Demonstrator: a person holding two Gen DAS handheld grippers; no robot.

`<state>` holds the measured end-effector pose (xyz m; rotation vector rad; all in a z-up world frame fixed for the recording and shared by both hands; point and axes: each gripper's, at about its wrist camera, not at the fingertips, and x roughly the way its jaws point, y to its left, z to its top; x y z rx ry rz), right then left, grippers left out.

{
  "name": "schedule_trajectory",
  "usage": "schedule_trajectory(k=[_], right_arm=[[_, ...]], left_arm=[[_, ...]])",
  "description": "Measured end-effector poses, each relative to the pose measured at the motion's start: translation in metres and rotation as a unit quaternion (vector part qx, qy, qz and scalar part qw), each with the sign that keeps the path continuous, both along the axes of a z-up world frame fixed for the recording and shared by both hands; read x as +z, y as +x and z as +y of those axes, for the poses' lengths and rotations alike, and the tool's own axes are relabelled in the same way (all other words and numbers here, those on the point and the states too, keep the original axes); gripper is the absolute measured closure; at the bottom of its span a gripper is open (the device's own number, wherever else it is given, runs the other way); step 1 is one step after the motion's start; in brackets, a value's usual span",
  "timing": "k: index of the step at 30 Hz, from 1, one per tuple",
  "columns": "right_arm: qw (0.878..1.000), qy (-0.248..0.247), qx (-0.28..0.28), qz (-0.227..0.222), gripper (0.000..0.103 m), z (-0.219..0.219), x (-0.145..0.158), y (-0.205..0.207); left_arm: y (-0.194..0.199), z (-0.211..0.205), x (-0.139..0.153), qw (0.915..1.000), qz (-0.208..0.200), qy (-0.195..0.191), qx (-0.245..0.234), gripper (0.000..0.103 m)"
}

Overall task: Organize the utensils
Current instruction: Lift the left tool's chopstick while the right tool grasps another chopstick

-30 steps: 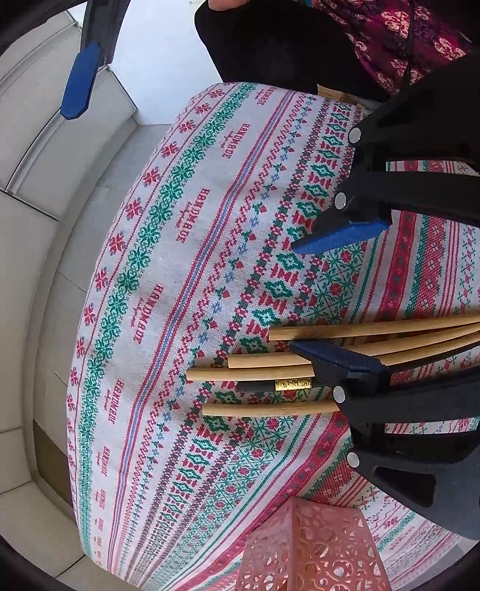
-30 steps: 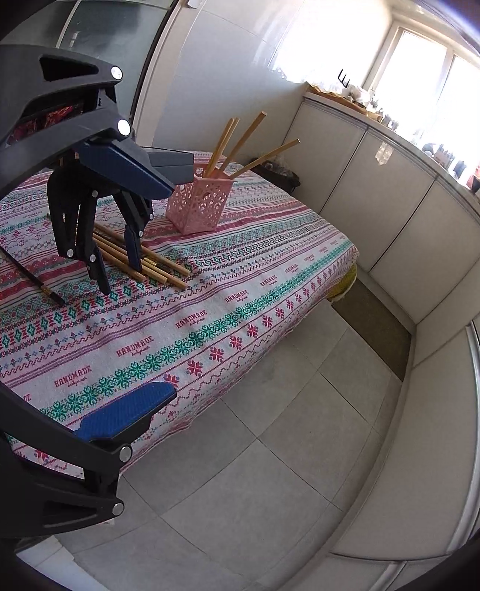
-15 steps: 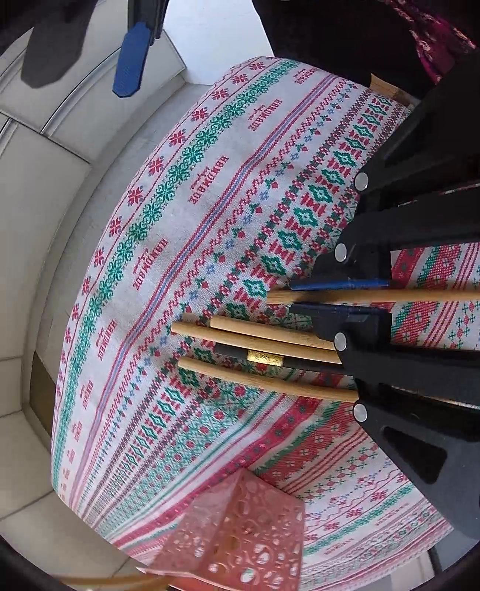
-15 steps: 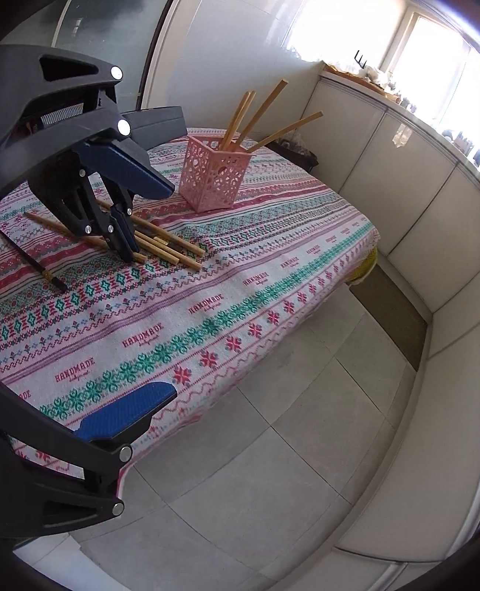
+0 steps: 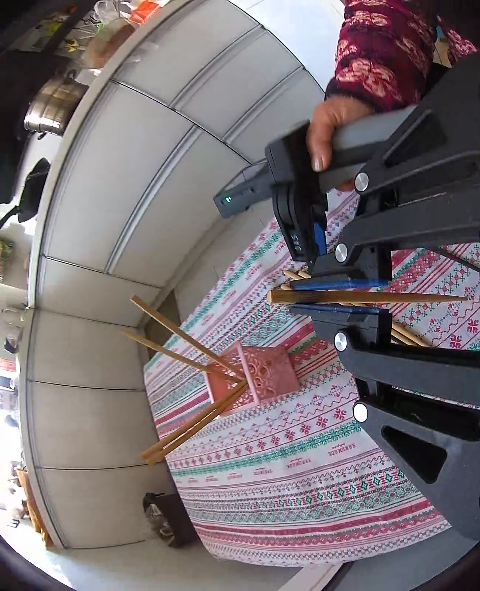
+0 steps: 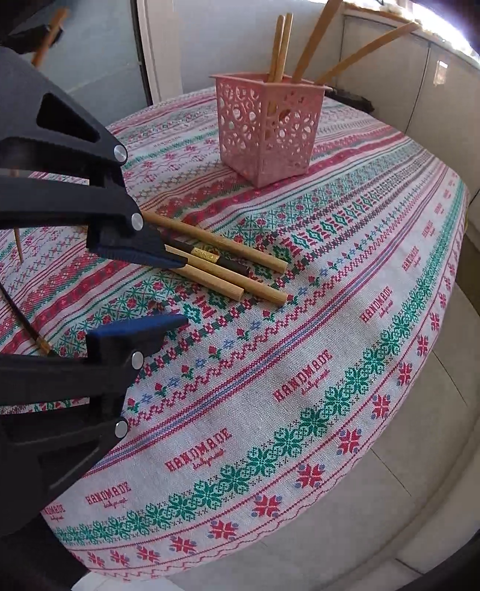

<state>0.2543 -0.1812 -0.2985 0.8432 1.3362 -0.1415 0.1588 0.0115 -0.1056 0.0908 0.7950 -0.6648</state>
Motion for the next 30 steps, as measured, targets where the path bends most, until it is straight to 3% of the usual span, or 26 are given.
schedule_trajectory(k=[4, 7, 13, 16, 19, 22, 27, 30], right_arm=[[0.999, -0.033, 0.000, 0.012, 0.079, 0.013, 0.003, 0.008], [0.998, -0.060, 0.006, 0.028, 0.089, 0.022, 0.003, 0.018], [0.995, -0.085, -0.004, 0.045, 0.090, 0.021, -0.001, 0.026], [0.993, -0.109, 0.007, 0.042, 0.090, 0.026, 0.001, 0.034], [0.988, -0.144, 0.057, 0.025, 0.090, 0.037, 0.004, 0.034], [0.983, -0.150, 0.090, 0.049, 0.089, 0.028, 0.006, 0.029], [0.983, -0.148, 0.081, 0.070, 0.085, 0.014, 0.007, 0.033], [0.973, -0.207, 0.088, 0.048, 0.085, 0.028, 0.014, 0.037]], left_arm=[[-0.005, 0.006, 0.019, 0.9996, -0.017, -0.018, -0.013, 0.097], [-0.010, 0.015, 0.031, 0.9989, -0.032, -0.031, -0.014, 0.097], [-0.030, 0.031, 0.057, 0.9965, -0.060, -0.057, -0.006, 0.097], [-0.033, 0.035, 0.061, 0.9957, -0.065, -0.066, -0.005, 0.097], [-0.036, 0.037, 0.064, 0.9955, -0.067, -0.067, -0.003, 0.097], [-0.038, 0.041, 0.064, 0.9954, -0.069, -0.067, 0.003, 0.097], [-0.034, 0.043, 0.060, 0.9958, -0.064, -0.065, 0.012, 0.097], [-0.033, 0.043, 0.060, 0.9958, -0.064, -0.064, 0.018, 0.097]])
